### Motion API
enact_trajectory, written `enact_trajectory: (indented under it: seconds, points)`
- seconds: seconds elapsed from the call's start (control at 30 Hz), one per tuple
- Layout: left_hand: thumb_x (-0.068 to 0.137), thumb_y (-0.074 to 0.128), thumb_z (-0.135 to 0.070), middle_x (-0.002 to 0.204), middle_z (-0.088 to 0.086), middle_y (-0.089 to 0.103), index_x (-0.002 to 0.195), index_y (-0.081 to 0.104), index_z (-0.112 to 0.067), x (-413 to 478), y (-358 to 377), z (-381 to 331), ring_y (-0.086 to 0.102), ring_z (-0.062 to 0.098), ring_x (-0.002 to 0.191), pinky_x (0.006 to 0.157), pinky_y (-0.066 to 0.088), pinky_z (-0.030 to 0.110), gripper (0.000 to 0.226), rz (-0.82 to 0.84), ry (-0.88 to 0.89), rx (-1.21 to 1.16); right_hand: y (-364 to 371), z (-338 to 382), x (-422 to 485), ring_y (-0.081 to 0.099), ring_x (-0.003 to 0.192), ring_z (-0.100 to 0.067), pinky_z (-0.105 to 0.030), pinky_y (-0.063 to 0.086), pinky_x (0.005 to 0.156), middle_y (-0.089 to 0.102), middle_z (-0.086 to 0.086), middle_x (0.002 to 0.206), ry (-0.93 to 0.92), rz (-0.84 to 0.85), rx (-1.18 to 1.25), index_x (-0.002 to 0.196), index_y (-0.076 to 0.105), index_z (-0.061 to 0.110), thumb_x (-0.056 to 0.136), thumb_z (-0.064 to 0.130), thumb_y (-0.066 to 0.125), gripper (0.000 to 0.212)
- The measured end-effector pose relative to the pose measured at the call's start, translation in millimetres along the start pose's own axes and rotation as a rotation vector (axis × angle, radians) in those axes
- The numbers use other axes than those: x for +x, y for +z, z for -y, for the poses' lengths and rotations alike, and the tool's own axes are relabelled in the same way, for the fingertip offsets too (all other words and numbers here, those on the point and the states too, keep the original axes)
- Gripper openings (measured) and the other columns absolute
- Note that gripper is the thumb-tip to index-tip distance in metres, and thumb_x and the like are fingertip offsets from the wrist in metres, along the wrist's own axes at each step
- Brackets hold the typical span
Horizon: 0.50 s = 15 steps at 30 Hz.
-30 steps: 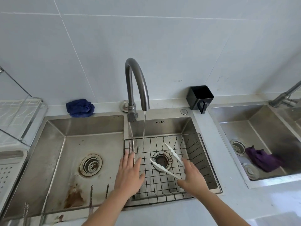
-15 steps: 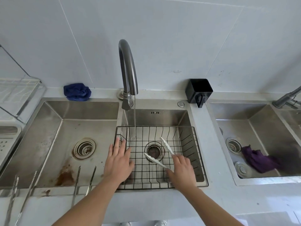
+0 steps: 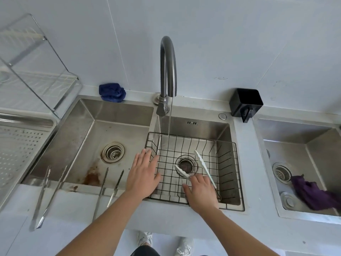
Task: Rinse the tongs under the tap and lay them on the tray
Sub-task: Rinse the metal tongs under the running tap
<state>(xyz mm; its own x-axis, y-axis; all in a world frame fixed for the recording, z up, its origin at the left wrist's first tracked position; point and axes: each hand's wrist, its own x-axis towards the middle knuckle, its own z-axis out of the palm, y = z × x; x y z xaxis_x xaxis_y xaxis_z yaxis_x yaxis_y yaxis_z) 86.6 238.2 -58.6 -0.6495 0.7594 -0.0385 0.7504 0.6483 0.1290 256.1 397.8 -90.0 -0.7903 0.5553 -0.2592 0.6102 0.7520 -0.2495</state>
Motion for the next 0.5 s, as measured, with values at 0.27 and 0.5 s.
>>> enact_trajectory:
  seconds: [0.27, 0.5]
  points:
    - [0.079, 0.080, -0.024, 0.123, 0.020, 0.062, 0.124, 0.062, -0.007, -57.2, -27.8, 27.4, 0.058, 0.039, 0.110, 0.091, 0.050, 0.052, 0.052, -0.248, -0.313, -0.029, -1.7, 0.3, -2.2, 0.044, 0.130, -0.022, -0.039, 0.038, 0.107, 0.054, 0.006, 0.135, 0.004, 0.002, 0.019, 0.134, 0.055, 0.027, 0.102, 0.054, 0.039, 0.045]
    - [0.072, 0.085, -0.048, 0.108, 0.030, 0.060, 0.127, 0.058, 0.007, -92.3, -16.7, 52.6, 0.057, 0.044, 0.096, 0.077, 0.049, 0.053, 0.082, -0.108, -0.633, -0.023, -4.0, -2.0, -2.2, 0.046, 0.126, -0.023, -0.040, 0.041, 0.106, 0.056, 0.003, 0.130, -0.016, -0.001, 0.051, 0.134, 0.055, 0.024, 0.102, 0.053, 0.041, 0.045]
